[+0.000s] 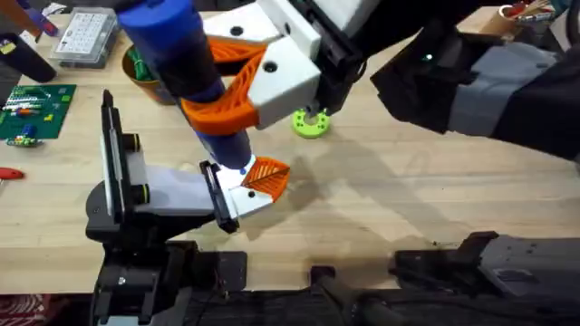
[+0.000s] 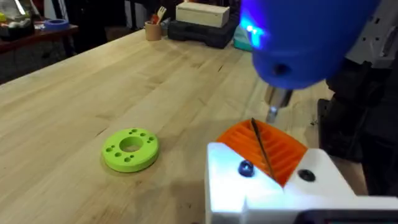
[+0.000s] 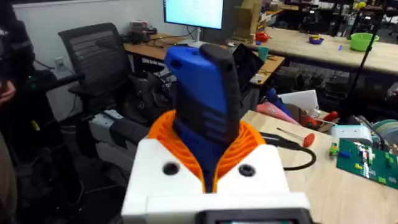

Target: Pick up the gripper from the table and insert it into the empty holder that is missing its gripper. Then pick up a screw, insert it into the mounting hole, and use the screwdriver to tighten it. Finally, clean up the table by picking up the vegetable and placing it into the bucket.

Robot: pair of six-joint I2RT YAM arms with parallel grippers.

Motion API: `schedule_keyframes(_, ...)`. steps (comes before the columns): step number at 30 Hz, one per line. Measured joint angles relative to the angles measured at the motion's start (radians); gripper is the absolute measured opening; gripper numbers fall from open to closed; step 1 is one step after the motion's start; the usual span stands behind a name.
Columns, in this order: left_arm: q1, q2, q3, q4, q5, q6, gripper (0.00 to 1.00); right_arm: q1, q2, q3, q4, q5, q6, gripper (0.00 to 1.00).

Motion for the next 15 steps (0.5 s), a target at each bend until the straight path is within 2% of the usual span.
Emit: schedule_keyframes(15, 0.0, 0.0, 0.0, 0.0, 0.0, 0.0, 0.019, 0.006, 0.0, -0.022, 0.0, 0.026, -0.001, 0.045)
